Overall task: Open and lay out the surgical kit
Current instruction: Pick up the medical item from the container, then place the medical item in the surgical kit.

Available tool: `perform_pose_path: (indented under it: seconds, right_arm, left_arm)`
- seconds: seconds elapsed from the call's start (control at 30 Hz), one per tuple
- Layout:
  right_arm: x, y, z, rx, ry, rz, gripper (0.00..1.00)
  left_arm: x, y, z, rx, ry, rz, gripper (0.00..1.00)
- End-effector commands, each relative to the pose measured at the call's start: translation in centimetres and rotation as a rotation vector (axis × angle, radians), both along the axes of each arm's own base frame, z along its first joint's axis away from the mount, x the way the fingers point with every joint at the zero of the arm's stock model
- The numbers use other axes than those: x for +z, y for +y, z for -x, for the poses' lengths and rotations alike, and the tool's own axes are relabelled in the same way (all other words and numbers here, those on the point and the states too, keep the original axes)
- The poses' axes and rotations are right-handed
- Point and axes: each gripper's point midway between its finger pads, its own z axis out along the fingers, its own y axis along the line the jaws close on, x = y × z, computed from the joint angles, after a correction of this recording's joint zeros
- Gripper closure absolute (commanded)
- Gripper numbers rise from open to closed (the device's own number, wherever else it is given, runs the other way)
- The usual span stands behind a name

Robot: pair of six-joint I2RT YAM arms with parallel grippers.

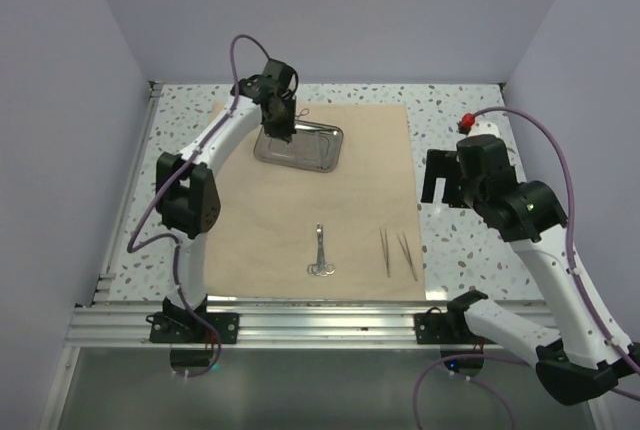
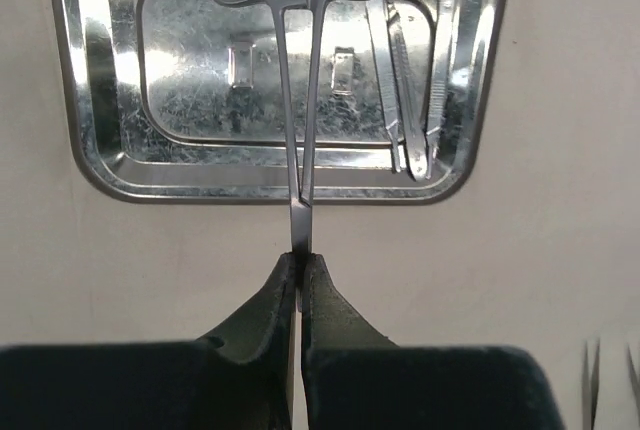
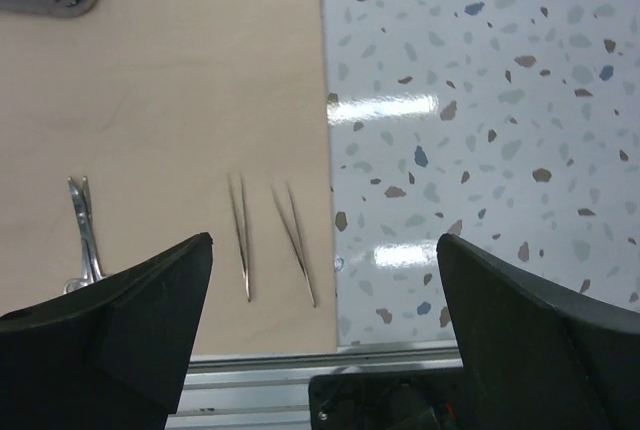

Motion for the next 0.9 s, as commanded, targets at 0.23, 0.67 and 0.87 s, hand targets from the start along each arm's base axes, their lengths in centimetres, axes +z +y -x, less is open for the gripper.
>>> perform_pose_path:
  seconds: [0.23, 0.67, 0.87]
  right_arm:
    - [6.7, 10.1, 0.0, 0.619, -0.186, -0.169, 0.02]
    - [2.6, 17.2, 8.3, 1.176, -0.126, 0.021, 0.02]
    - [3.2, 18.5, 8.8, 1.234, -0.21, 0.213, 0.02]
  left_arm:
    - [7.8, -2.1, 10.1, -0.094, 0.039, 0.275, 1.0]
    - [16.4, -4.9, 23.8, -0.237, 0.147, 0.515, 1.0]
    - [19.1, -2.0, 29.1, -0.208, 0.167, 0.548, 1.0]
